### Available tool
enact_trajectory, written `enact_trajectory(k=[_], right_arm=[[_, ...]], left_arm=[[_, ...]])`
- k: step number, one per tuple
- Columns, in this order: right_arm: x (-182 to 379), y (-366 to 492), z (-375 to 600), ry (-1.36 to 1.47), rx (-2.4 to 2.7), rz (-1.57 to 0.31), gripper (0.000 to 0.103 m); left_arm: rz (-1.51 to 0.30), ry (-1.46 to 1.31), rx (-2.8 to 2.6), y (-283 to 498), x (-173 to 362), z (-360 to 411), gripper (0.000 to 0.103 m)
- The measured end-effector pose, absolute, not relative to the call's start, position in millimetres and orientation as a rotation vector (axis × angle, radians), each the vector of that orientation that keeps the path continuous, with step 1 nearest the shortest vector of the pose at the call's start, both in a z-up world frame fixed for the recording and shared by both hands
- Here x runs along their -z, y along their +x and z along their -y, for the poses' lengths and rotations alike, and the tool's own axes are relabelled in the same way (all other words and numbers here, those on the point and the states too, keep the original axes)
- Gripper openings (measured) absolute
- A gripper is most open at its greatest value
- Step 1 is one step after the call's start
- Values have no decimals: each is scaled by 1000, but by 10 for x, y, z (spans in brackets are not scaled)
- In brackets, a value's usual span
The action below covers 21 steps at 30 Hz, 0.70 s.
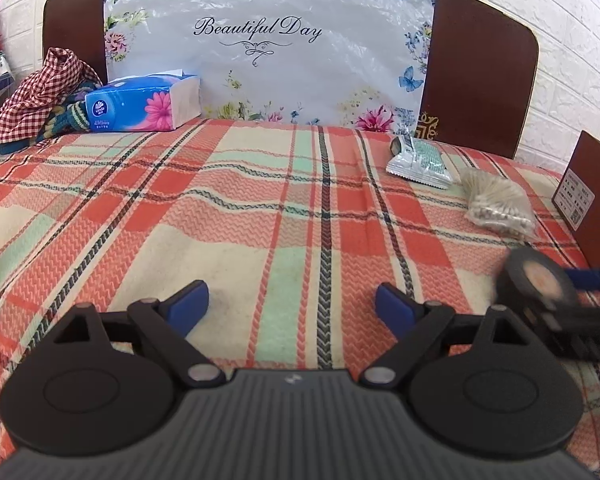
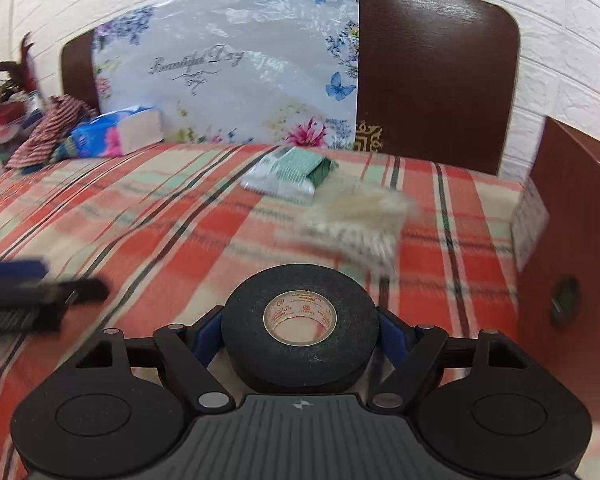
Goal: Organize objects
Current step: 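Move the right tool to the black tape roll and grasp it, then grasp the black tape with the left tool while the right tool holds it out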
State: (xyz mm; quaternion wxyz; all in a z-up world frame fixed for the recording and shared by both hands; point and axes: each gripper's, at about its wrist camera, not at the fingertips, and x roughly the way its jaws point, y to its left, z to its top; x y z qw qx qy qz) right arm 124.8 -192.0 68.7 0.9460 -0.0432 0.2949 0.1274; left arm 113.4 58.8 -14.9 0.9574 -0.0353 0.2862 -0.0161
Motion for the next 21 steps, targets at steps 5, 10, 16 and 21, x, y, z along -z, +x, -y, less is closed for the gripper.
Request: enact_trajectory(k=[5,10,16,21], right_arm=[[-675,463,2079,-102,-281,-612,77],[-678,85,2161,-70,-251,-602,84],[-650,48,2155,-82,-246,-597,84],[-635,21,2166,-78,-247,-589,84]], left_arm=[[-588,-33,26,1122,139,-528,92],[-662,-19,69,1046,31,-370,89],[-812,-74,438,685,-289,179,71],[-937,13,545,632,-161,615,61]])
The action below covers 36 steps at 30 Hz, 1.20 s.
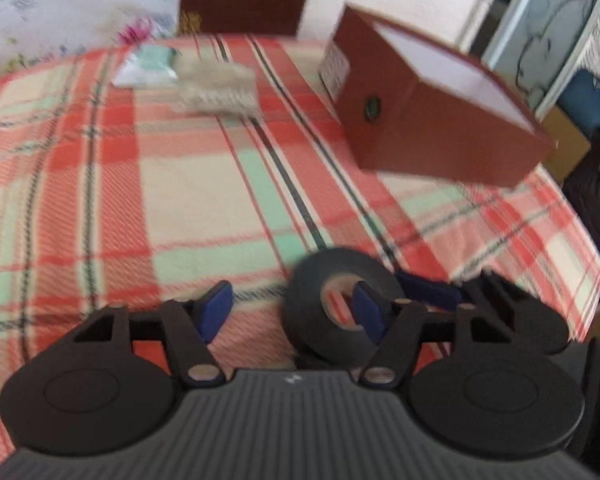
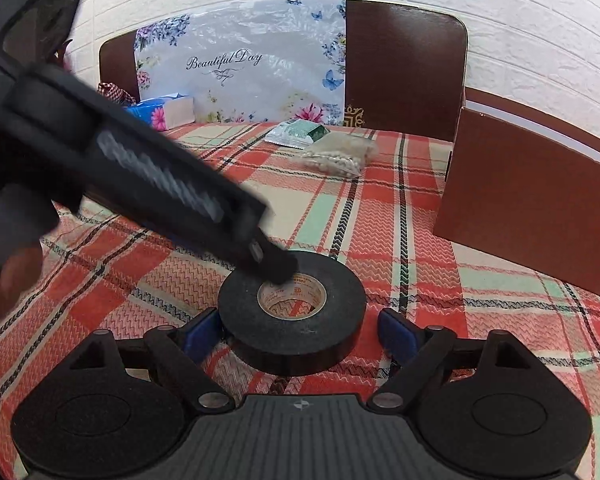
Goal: Organize objects
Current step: 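Grasp the black tape with the left tool while the right tool holds it out, then release the black tape into the brown box with the left tool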
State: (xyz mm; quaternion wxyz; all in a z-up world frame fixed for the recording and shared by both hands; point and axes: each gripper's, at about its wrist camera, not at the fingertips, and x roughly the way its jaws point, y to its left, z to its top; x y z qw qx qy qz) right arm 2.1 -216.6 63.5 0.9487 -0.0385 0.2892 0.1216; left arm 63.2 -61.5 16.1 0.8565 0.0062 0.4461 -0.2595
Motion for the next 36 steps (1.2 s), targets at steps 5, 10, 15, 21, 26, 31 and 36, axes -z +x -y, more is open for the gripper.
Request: enact_trajectory(k=[5,10,15,21,26,31,36], right_arm=[[-661,-52,2146,-104,-260,-537,75],[-910,-108,2400,-21,-200,-371,75],[-1280,42,2766,-34,-68,-194,76],[-1314,683,3237,-61,161,-192,76],[-1194,732,3414,-13,234,-208,83],[-1115,300,3226,55,226,-134,83],[-944,60,2927,103,119,-229,82]], left_arm=[[-926,38,524,581,-225,737,33],[-809,55,572,606,-726,971,33],[-647,124,635,744,-1219,1554,34],[-543,169,605,1076,-1258,2286,58],[-566,180,549,1124,-1021,2284,59],[-575,179,532,961,-1032,2055,59],[-624,173,466,794,-935,1758,59]])
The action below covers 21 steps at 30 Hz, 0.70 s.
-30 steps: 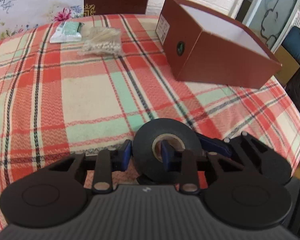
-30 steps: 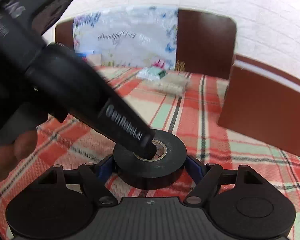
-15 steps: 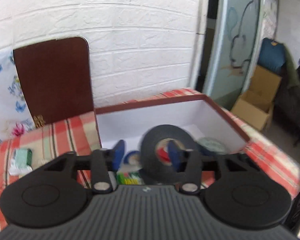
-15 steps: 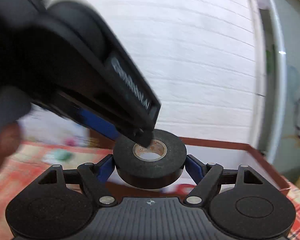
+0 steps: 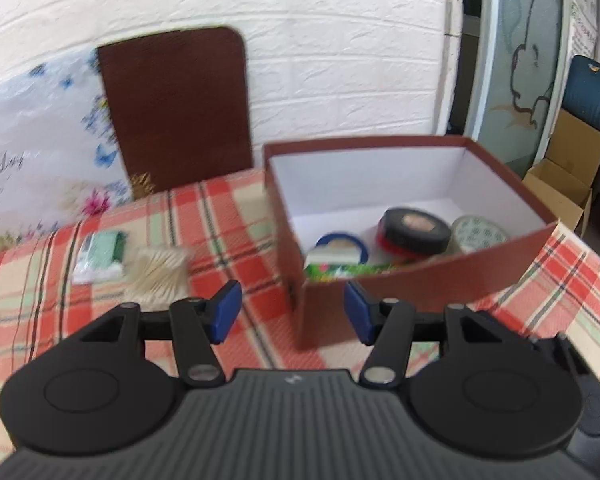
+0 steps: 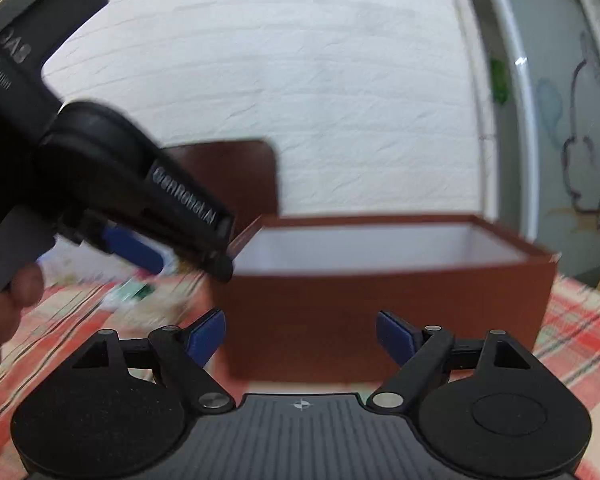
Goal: Organize objects
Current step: 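Release the black tape into the brown box with the left tool, then move the right tool to the cotton swab bag and grasp it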
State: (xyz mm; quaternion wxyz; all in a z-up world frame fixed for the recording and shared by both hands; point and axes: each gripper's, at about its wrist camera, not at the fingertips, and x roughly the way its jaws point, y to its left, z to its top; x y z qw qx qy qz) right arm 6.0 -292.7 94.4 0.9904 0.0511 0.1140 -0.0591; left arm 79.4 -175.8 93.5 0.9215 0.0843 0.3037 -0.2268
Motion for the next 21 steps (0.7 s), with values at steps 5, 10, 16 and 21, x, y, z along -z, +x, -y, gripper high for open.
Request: enact_trajectory(k=[5,10,16,21], right_arm=[[-914,104,2801,132,54,-324,80],[-965,-15,2781,169,66,-355,80],[-1050,-170,2843,253,117,-375,80],[-1183,-376,2948,344,161,-341,80]], left_arm=[[-703,162,411,707,-742,1462,59],[-721,155,374,609,-680,1213,59],[-720,143,366,476,-641,1039,61],[-704,141,379,359,-633,971,63]])
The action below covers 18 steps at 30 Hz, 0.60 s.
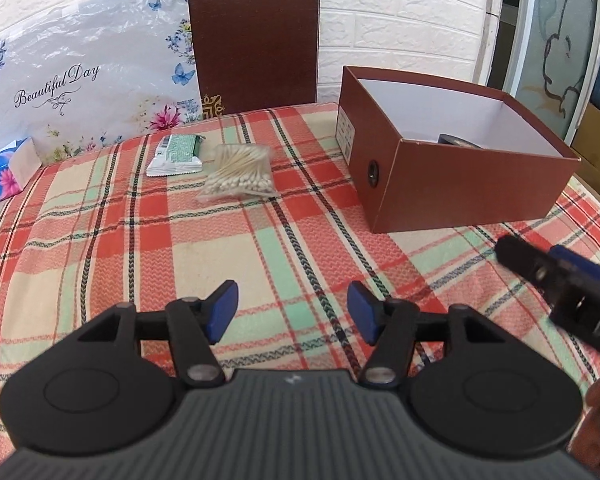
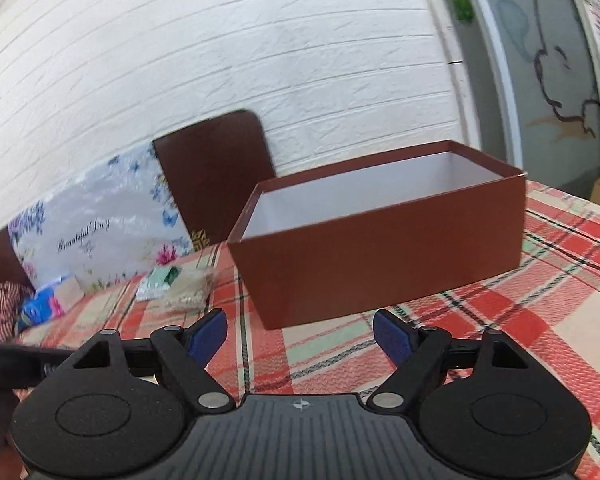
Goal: Organize objects
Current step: 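Move the right tool to the cotton swab bag and grasp it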
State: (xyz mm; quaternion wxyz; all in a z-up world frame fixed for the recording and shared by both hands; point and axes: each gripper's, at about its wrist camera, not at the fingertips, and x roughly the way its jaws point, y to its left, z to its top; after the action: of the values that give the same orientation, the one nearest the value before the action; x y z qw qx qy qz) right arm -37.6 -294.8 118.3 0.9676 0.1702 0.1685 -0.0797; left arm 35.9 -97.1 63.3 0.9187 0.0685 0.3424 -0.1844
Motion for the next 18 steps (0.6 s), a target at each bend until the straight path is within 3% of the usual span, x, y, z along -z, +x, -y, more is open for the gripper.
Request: enact_trajectory(k=[18], right_arm=[[-1229,-441,2826,342,179,-348,80]], left_arm=[[-699,125,399,284,-601,832,65]])
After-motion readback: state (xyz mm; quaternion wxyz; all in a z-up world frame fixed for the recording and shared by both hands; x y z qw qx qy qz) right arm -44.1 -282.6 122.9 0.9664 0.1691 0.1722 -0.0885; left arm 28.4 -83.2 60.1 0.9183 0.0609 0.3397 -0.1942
